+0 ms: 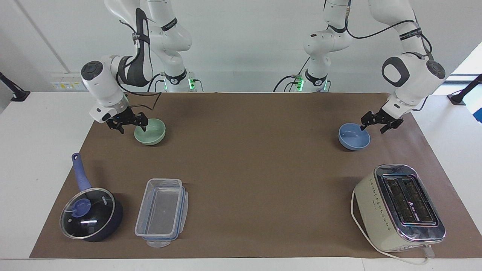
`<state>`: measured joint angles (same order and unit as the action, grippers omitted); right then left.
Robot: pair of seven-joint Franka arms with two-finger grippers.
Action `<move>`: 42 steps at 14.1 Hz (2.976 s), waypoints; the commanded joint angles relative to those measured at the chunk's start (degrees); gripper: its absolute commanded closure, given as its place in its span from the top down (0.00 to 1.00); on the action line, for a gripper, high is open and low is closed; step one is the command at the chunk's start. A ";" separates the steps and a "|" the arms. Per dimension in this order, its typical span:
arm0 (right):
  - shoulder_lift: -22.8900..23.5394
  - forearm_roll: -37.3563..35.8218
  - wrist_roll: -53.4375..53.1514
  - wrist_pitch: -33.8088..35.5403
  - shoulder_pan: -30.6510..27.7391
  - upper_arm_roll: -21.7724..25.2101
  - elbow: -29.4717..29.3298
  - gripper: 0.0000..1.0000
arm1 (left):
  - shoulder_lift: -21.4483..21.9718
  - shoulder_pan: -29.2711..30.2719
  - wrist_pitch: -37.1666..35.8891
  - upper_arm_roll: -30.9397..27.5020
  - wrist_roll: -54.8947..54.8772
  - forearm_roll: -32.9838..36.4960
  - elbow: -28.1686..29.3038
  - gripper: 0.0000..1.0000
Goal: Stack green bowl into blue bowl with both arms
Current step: 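Reach the left gripper to the blue bowl while the right gripper reaches the green bowl, then slide the blue bowl and the green bowl toward each other with both grippers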
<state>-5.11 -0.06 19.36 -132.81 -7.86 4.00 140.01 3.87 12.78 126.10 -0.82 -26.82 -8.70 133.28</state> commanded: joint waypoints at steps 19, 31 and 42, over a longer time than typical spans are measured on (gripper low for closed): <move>-0.94 1.90 0.59 7.73 -0.93 -0.66 -6.76 0.00 | -1.24 1.20 5.21 0.38 -2.71 -4.66 2.77 0.00; -2.80 6.74 -7.21 14.07 8.02 -1.10 -13.36 0.00 | 10.37 -17.76 -2.17 5.12 23.53 -2.46 2.42 0.00; -2.80 9.28 -14.52 13.01 15.07 -1.10 -13.36 0.00 | -6.40 -44.93 11.35 7.06 64.07 3.25 -5.22 0.00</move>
<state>-7.64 8.02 5.52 -119.70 7.25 2.78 126.82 2.77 -29.68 135.68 7.36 33.26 -7.36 132.25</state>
